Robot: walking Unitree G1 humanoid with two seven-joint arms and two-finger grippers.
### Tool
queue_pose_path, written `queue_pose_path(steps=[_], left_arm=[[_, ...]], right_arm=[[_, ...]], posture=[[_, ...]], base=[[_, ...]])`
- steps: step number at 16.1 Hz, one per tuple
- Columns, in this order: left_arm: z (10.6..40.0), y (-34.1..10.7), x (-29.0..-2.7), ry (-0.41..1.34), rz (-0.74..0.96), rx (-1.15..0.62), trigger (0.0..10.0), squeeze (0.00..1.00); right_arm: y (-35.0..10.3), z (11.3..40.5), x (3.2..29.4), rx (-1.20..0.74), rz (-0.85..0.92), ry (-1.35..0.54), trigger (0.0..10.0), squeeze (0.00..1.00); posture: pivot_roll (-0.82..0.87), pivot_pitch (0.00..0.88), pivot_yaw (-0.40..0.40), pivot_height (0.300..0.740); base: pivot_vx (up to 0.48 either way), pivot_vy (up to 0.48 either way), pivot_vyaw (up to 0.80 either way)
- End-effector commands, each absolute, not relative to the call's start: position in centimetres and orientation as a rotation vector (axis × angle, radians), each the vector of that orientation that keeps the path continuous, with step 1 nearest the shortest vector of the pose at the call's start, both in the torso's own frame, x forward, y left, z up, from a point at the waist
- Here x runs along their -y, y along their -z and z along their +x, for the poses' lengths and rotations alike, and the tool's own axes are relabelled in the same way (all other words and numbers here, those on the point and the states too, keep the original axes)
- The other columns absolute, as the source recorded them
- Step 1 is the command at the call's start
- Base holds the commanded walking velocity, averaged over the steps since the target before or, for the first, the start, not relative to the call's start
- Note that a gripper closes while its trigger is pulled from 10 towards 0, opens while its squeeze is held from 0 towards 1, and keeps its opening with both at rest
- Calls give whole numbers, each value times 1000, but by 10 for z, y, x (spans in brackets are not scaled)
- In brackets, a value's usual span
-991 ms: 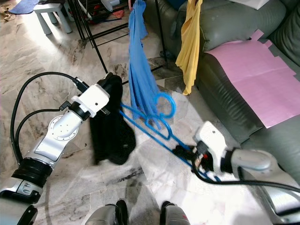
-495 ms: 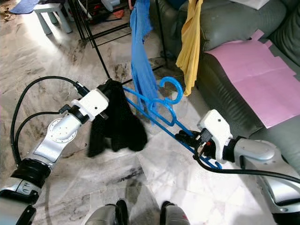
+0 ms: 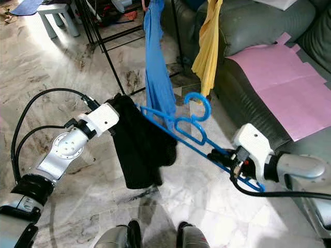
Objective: Hang hanger
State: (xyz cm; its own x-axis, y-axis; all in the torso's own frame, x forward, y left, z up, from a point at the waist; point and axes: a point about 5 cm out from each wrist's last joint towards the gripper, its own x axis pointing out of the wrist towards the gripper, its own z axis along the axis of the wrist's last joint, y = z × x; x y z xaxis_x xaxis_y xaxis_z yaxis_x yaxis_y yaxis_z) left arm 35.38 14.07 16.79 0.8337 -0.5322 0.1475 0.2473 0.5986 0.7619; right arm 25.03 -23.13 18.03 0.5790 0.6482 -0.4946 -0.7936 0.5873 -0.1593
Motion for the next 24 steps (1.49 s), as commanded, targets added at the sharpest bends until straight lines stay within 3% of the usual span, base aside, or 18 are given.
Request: queue_pose_path(steps=[1,20,24], left_arm=[[355,-172,-143,460,835,406,10000,0],[352,-149,-152,502,866,343,10000,0],[357,-151,-166,417,904,311,10000,0]], right_arm=[[-184,245,227,-408,-402,-924,10000,0],[-205,255,224,-320,-459,-919,10000,0],[-192,248,235,-428,-535,-908,10000,0]], posture=[[-134,215,55,740],[-135,207,58,740],[-142,209,59,740]], base=[[0,0,0],[0,0,0],[0,0,0]])
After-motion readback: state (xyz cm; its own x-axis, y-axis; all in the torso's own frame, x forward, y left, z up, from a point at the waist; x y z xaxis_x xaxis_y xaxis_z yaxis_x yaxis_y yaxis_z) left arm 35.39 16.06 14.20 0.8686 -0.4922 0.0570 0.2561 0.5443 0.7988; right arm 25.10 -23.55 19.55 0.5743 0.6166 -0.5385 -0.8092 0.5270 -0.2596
